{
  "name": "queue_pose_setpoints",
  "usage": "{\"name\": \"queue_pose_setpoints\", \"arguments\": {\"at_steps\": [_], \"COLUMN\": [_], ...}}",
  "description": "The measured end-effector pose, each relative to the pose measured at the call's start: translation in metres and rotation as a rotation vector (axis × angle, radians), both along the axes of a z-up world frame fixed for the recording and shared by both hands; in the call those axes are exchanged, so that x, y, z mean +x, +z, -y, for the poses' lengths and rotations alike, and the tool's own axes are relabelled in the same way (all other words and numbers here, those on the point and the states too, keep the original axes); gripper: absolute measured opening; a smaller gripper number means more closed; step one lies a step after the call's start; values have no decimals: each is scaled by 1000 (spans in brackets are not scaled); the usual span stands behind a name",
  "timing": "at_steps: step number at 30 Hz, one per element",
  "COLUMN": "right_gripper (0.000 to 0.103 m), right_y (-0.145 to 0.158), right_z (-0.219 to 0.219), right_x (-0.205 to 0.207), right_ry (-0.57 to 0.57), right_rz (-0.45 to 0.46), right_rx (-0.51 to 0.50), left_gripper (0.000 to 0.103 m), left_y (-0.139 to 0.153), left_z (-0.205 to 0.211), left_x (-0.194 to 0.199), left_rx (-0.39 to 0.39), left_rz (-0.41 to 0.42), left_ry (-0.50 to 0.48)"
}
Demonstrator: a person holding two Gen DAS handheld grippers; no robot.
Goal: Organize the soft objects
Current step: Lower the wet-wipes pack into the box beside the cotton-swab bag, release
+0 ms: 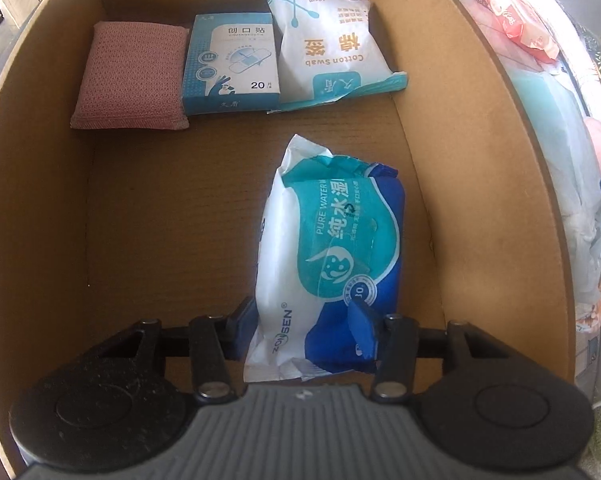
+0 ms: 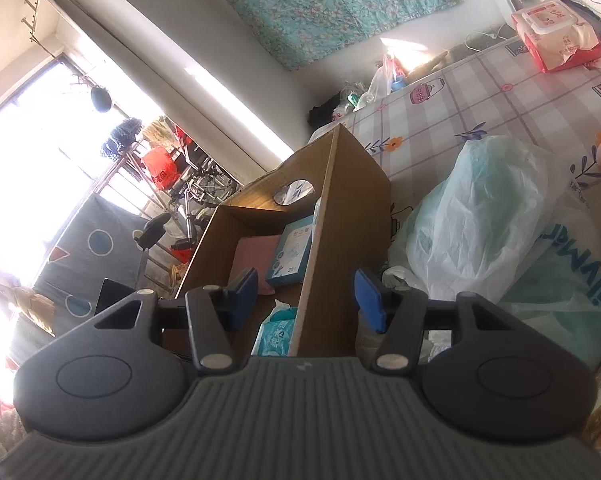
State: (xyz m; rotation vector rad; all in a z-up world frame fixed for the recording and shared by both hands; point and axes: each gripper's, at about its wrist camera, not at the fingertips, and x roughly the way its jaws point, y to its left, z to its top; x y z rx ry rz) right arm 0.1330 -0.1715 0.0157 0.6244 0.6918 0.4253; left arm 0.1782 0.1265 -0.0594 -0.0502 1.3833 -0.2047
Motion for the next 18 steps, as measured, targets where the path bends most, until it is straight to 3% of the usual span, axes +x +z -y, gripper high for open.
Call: {"name": "queue_pose_setpoints", "arguments": {"at_steps": [12,18], "right_gripper": [54,54], "right_y": [-19,-23], "right_z": [24,31], "right_x": [6,7], "right_ry": [-56,-68], "right_rz": [-37,-42], "right_rx": [43,51], "left_gripper": [42,43], "left_y": [-1,1], "left_z": [22,35], "left_x": [23,37], "left_rx": [-96,-71], "left_rz": [-13,13], "left_ry": [171,195]}}
